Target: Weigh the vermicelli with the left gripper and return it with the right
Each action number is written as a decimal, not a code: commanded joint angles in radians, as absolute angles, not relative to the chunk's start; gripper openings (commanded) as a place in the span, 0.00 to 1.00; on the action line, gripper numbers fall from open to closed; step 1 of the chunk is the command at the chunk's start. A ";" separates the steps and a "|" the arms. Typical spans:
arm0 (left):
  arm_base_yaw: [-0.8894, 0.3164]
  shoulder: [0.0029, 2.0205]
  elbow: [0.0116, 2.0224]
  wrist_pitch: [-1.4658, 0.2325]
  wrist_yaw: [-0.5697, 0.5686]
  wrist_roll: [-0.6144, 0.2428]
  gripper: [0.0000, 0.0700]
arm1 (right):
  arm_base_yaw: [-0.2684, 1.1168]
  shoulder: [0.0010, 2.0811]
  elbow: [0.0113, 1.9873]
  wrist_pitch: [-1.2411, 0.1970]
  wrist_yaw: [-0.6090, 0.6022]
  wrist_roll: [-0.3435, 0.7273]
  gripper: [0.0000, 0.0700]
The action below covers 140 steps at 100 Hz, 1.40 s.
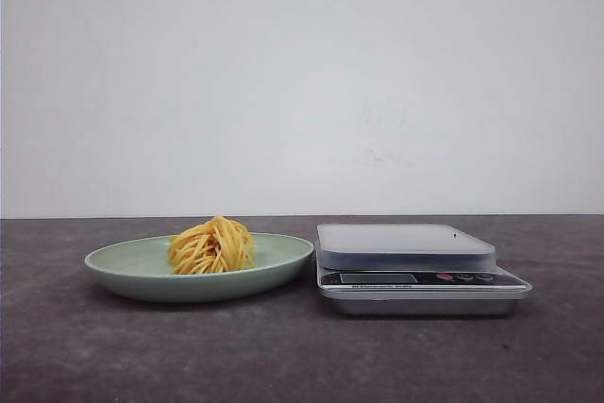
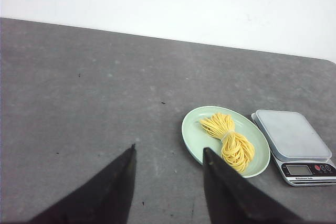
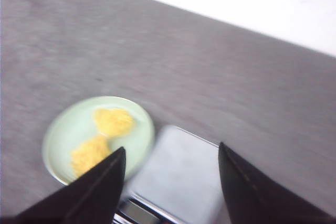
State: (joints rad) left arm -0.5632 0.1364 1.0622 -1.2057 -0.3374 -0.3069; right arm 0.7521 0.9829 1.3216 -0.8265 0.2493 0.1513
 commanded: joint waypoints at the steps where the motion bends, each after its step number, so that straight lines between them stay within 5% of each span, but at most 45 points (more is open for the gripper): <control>1: -0.567 0.142 1.060 -1.196 -0.340 -0.303 0.35 | 0.773 0.922 1.342 -0.881 0.297 0.131 0.50; 36: -0.567 0.142 0.992 -1.144 -0.336 -0.307 0.35 | 0.823 0.547 1.225 -0.995 0.382 0.184 0.50; 77: -0.567 0.142 0.952 -1.076 -0.336 -0.306 0.35 | 0.823 0.278 0.803 -0.795 0.392 0.237 0.50; 103: -0.567 0.142 0.952 -1.077 -0.336 -0.307 0.34 | 0.823 0.278 0.754 -0.745 0.386 0.281 0.49; 107: -0.567 0.142 0.952 -1.078 -0.336 -0.307 0.31 | 0.823 0.278 0.754 -0.747 0.387 0.281 0.40; 113: -0.567 0.142 0.952 -1.079 -0.336 -0.306 0.09 | 0.823 0.278 0.754 -0.749 0.390 0.280 0.00; 115: -0.567 0.142 0.952 -1.081 -0.336 -0.303 0.00 | 0.823 0.278 0.754 -0.749 0.390 0.277 0.00; 140: -0.567 0.142 0.952 -1.077 -0.336 -0.300 0.01 | 0.823 0.278 0.754 -0.749 0.390 0.282 0.01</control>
